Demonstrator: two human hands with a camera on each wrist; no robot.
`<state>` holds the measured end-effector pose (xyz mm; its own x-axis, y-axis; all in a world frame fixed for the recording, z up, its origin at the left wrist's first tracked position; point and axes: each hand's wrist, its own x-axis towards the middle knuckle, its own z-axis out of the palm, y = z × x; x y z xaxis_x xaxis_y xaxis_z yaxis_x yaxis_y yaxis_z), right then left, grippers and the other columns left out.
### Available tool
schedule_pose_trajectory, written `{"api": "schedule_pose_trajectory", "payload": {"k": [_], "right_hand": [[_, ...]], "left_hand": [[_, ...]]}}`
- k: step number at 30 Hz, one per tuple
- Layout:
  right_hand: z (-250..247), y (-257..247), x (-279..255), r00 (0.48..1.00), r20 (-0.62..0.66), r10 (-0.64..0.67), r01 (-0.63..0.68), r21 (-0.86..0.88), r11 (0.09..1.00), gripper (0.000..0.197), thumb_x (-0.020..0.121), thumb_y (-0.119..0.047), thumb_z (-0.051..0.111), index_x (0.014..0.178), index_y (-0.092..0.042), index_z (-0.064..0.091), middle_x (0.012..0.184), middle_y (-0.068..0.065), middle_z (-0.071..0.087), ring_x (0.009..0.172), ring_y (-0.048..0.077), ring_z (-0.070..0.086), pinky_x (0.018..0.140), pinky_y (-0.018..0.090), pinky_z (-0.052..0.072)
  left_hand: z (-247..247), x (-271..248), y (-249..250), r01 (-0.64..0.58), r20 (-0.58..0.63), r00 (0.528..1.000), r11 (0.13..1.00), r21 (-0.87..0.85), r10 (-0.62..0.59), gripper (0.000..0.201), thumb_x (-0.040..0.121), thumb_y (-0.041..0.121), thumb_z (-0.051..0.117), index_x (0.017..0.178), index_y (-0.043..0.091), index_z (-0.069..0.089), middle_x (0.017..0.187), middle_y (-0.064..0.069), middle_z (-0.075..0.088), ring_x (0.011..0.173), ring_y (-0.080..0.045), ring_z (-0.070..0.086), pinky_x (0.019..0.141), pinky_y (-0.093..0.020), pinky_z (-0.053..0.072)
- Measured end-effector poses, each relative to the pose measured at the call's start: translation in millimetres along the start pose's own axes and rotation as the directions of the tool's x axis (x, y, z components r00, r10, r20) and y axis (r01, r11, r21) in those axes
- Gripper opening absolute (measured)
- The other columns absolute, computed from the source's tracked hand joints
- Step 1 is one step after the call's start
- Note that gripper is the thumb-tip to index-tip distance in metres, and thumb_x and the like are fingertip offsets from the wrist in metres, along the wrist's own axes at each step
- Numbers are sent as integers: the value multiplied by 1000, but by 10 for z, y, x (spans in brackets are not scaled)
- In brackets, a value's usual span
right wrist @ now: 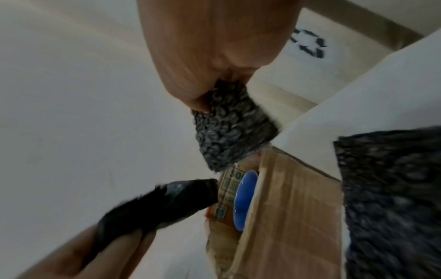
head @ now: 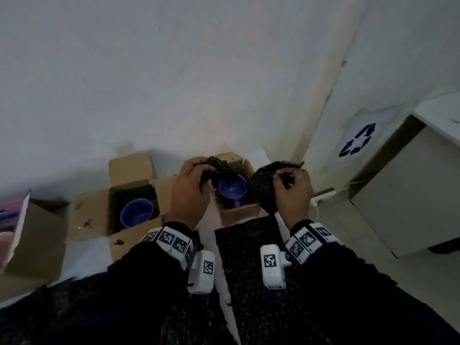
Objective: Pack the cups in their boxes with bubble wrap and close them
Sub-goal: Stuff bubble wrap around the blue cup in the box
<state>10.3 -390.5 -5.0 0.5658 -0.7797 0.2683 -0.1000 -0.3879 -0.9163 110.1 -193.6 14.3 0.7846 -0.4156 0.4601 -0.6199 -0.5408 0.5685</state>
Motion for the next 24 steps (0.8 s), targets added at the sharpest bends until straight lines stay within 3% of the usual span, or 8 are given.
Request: {"api": "schedule_pose_trajectory", "payload": {"k": [4,7,10,12,15,18,21,24], "right_hand": [[365,-53,234,964,177,-199,218,-92,972,35,71,-3,75,100,-5,56,111,6,43,92,5,45,86,8,38],[584,25,305,895,340,-288,386,-271,882,30,74,6,62,99,-5,51,109,12,46,78,25,51,66,37,48],[747,140,392,815,482,-321,526,-385,758,24,77,4,58,98,-7,56,107,14,54,80,36,57,60,40,48],[816,203,415,749,573,-333,637,-483,601,25,71,-1,61,95,-11,60,96,10,63,86,34,57,67,40,40],[876,253,397,722,628,-292,687,-598,413,30,70,-23,59,98,-15,61,90,3,69,103,32,54,83,42,30],[904,253,367,713,662,-232,691,-606,394,38,75,-37,50,103,-13,57,97,6,67,117,31,49,100,50,22],[931,266,389,710,686,-160,687,-624,372,31,78,-33,44,99,-15,58,101,6,65,123,29,43,109,54,6],[947,261,434,693,714,-97,697,-630,343,20,79,-21,49,91,-18,64,95,3,65,120,29,43,107,54,1]], "left_hand": [[223,114,-169,-40,253,967,996,75,19,38,85,18,65,120,6,62,134,-9,51,105,-29,61,87,-39,54],[350,145,-318,-69,367,930,989,130,16,40,85,19,61,123,6,60,135,-11,50,99,-35,62,80,-43,55],[426,178,-442,-184,396,916,950,253,72,33,90,23,53,120,13,62,131,-5,57,101,-30,61,84,-40,48],[452,181,-472,-306,405,905,864,399,134,32,92,33,43,108,17,66,123,-1,61,111,-28,53,92,-43,36],[459,193,-470,-296,370,923,811,505,106,35,92,38,37,91,18,66,121,-2,56,115,-29,44,93,-47,30],[468,234,-467,-267,376,925,798,541,54,35,88,36,35,98,19,64,119,-3,54,114,-30,45,94,-49,29],[486,296,-469,-230,386,922,810,539,4,34,83,30,43,113,22,57,114,1,64,121,-30,44,98,-50,21],[508,323,-426,-227,412,911,791,568,-34,19,84,27,49,98,26,61,117,2,59,126,-30,35,97,-50,17]]}}
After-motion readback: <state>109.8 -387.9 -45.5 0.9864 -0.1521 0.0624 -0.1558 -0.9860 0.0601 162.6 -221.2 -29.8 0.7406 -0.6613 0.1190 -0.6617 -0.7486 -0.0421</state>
